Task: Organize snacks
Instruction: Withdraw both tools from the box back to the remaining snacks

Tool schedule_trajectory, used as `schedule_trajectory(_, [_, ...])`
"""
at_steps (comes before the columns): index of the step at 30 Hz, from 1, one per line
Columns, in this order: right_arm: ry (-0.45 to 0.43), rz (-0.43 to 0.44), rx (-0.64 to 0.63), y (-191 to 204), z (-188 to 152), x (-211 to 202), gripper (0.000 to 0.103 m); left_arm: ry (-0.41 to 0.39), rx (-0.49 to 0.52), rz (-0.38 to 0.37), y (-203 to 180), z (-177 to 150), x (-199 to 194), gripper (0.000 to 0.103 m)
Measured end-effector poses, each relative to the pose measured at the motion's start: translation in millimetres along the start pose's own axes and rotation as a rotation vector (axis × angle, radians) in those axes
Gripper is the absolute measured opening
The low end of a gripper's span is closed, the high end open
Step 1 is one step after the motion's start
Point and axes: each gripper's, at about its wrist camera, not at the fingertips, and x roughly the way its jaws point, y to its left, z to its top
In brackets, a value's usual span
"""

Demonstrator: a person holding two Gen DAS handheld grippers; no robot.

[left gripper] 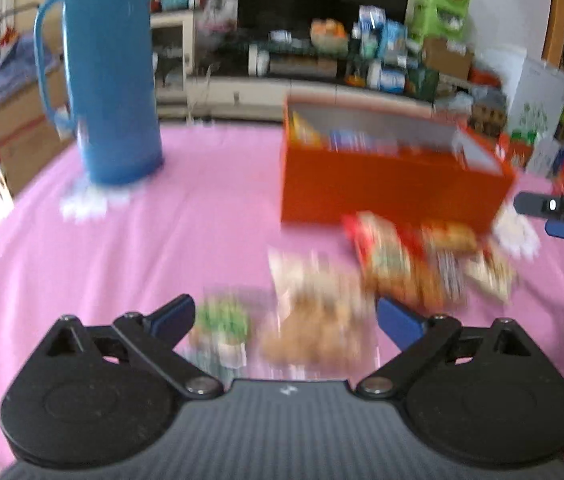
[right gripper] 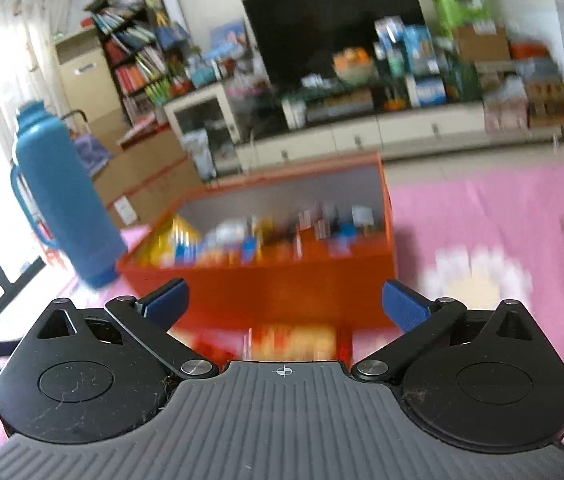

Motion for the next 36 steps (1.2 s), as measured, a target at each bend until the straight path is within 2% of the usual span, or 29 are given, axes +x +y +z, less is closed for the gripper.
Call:
schedule_trajectory(3, [0.071, -0.005, 0.071, -10, -33, -13, 0.096, 0.050, 0.011, -0.028, -8, -22, 1, 0.096])
schedule_trajectory(5, [0.102, -0.017, 0.109, -19, -50, -22, 0.096, 0.046, 0.030, -0.045, -18, -21, 3, 0.096])
schedule_trajectory(10, [0.081, -0.059, 0.167, -43, -56, -34, 0.096, -0.008, 0.067, -0.067, -46, 26, 30, 0.096])
schedule_trajectory(12, [0.077, -0.068, 0.202, -54, -55, -35, 0.096, 0.001, 0.059, -0.070, -55, 47, 53, 0.096])
schedule_trajectory(14, [0.085, -0.059, 0.249, -63, -55, -34, 0.096, 0.046, 0.016, -0.092, -58, 65, 81, 0.095])
schedule_trajectory(15, [0.088, -0.050, 0.272, -67, -52, -32, 0.096, 0.071, -0.004, -0.113, -58, 71, 93, 0.089])
schedule_trajectory(17, [0.083, -0.026, 0.304, -73, -51, -32, 0.096, 0.137, -0.028, -0.137, -61, 77, 114, 0.067])
schedule_trajectory(18, [0.080, -0.022, 0.311, -74, -50, -31, 0.096, 0.159, -0.032, -0.148, -63, 76, 120, 0.051])
schedule_trajectory(19, [0.078, -0.021, 0.317, -76, -49, -31, 0.096, 0.176, -0.028, -0.154, -65, 73, 123, 0.050])
schedule_trajectory(23, [0.077, -0.006, 0.347, -82, -47, -31, 0.096, 0.156, 0.026, -0.141, -75, 56, 105, 0.046])
schedule_trajectory(27, [0.077, -0.006, 0.353, -83, -48, -33, 0.096, 0.169, 0.037, -0.205, -80, 22, 63, 0.046])
schedule_trajectory(33, [0.119, -0.074, 0.236, -68, -51, -24, 0.096, 0.240, 0.088, -0.270, -97, -28, 34, 0.046])
schedule_trajectory(35, [0.141, -0.085, 0.200, -63, -53, -19, 0.096, 0.219, 0.119, -0.246, -100, -37, 24, 0.046])
schedule_trajectory(36, [0.148, -0.091, 0.182, -60, -54, -18, 0.096, 0.204, 0.120, -0.244, -98, -39, 17, 0.051])
